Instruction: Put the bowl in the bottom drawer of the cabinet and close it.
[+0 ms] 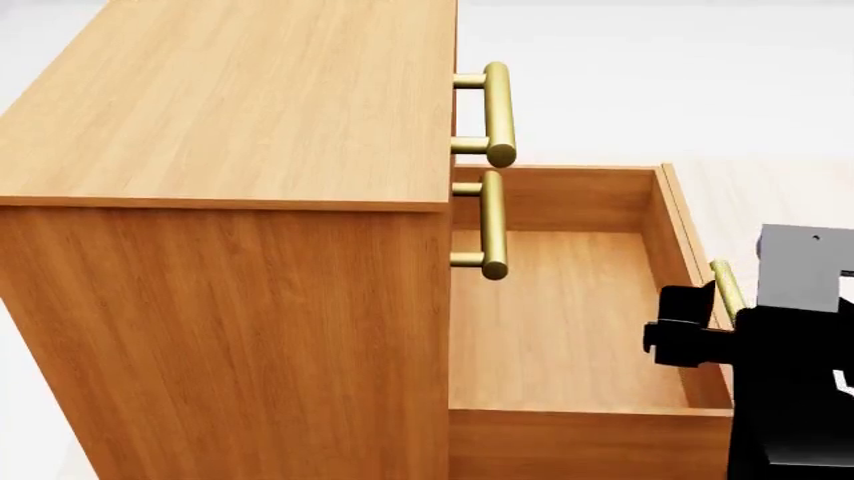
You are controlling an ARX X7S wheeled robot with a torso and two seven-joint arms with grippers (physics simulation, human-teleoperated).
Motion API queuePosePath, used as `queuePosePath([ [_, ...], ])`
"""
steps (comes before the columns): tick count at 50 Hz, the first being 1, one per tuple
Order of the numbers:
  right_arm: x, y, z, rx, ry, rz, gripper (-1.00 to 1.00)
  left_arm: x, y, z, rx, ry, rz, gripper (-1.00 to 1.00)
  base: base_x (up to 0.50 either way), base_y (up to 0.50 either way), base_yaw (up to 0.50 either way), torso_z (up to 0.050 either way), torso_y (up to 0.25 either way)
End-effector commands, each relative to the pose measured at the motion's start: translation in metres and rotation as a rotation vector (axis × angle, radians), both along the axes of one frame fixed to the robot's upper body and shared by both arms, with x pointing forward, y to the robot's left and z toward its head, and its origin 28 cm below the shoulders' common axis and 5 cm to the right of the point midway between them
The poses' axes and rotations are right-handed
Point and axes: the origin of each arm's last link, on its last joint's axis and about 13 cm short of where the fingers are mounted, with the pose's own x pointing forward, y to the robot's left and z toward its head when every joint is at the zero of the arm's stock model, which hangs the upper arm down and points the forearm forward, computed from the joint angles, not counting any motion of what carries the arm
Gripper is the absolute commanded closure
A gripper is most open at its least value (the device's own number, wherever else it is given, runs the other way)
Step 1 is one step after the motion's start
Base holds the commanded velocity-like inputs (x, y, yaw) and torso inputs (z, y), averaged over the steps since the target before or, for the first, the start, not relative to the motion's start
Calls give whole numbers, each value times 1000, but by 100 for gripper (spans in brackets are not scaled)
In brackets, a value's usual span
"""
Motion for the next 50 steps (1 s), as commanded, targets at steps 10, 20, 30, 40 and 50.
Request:
queuePosePath([
  [10,-12,-14,19,-20,-113,-60,-100,-1,-1,2,2,-2,-3,-100,0,0,0,0,0],
  [20,-15,-24,20,-30,-130,-107,-100,-1,-1,2,3,-1,-4,-100,0,0,0,0,0],
  [30,-18,-31,18,-35,-134,-142,-100,0,-2,0,61,34,-25,-100,0,0,0,0,0],
  [40,-21,-45,21,-34,-152,-217,-100,-1,0,2,-4,-17,-11,-100,0,0,0,0,0],
  [50,-20,-55,21,-19,-156,-306,-100,0,-1,2,-3,-19,-18,-100,0,0,0,0,0],
])
